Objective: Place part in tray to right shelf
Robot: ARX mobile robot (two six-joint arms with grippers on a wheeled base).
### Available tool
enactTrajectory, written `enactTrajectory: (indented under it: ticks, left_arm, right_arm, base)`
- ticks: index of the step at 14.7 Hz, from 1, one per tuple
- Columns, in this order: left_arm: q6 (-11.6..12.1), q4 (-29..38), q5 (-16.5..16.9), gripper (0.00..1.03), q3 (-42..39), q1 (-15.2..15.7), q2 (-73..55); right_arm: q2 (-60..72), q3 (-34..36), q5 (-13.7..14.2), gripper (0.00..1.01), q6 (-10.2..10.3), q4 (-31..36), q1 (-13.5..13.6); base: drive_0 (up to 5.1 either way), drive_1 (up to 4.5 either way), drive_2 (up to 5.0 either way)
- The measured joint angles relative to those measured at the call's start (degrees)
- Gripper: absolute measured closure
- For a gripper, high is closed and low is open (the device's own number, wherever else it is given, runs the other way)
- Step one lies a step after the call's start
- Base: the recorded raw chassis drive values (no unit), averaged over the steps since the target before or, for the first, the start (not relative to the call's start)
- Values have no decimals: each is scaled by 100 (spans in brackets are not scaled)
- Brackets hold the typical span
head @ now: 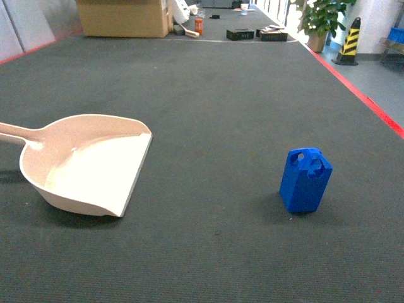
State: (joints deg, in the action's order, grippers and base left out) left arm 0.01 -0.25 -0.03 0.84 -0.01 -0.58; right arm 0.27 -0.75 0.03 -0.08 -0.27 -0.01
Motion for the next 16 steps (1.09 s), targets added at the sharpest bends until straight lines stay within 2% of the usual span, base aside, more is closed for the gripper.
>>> enactTrajectory:
  ticks: [16]
  left_arm:
    - [-2, 0, 0, 5, 0, 0, 0]
  right_arm:
    - [0, 0, 0, 3, 0, 0, 0]
  base:
    - [0, 0, 0]
